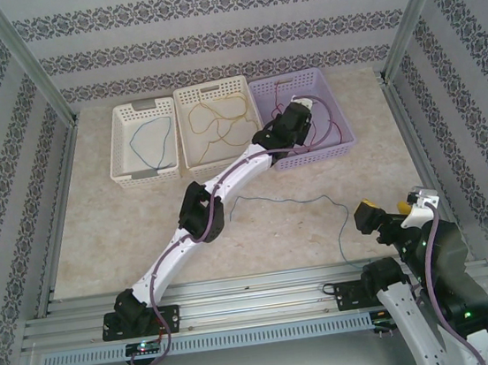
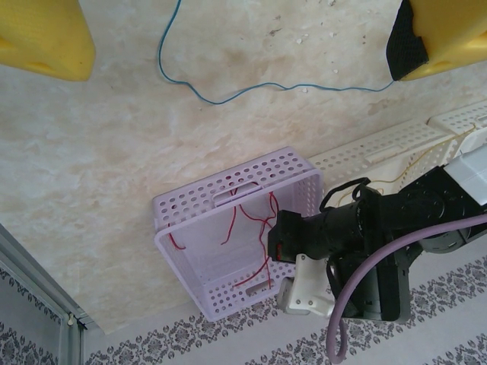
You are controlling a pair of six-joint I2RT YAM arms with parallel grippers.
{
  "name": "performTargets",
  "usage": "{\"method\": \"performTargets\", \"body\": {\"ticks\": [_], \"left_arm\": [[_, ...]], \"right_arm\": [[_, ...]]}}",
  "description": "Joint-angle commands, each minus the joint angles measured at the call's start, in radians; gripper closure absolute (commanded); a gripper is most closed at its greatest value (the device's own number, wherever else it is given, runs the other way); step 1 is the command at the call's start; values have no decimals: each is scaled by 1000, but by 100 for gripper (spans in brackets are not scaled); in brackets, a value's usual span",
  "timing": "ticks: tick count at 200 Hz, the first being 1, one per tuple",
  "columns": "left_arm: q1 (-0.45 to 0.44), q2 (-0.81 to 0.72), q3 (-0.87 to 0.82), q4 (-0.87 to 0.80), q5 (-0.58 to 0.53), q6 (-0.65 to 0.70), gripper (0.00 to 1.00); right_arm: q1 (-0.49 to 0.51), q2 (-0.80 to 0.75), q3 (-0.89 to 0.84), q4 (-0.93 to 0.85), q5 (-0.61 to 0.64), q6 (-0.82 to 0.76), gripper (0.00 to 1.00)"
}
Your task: Untangle the cables
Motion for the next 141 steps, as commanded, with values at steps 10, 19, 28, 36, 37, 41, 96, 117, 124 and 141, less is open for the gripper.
{"method": "performTargets", "body": {"ticks": [10,19,28,36,37,41,96,117,124,141], "left_arm": [[13,-3,22,-25,36,-25,92],[13,-7,25,-22,45,-27,89],[13,-10,26,-18,48,-26,89],[12,-11,28,-18,48,-25,87],[13,-11,28,-18,47,-24,87],[13,-14,29,-19,46,-22,85],[13,-55,26,-39,46,-15,62],[13,-81,26,-55,44,-24,47],[12,-93,26,-64,45,-30,40],[10,-140,24,-105,48,-62,26]], "right_arm": [[6,-12,-7,2,-1,-3,2],[5,-12,-7,1,-1,-2,2],[6,-12,-7,2,0,-3,2],[5,-12,-7,2,-2,-3,2],[5,-12,-8,1,-2,-2,2],[6,-12,-8,2,-1,-3,2],[4,-12,-7,0,4,-2,2],[4,-11,-7,0,4,0,2],[4,-11,-7,-1,4,0,2],[3,-11,-7,-1,6,0,2]]}}
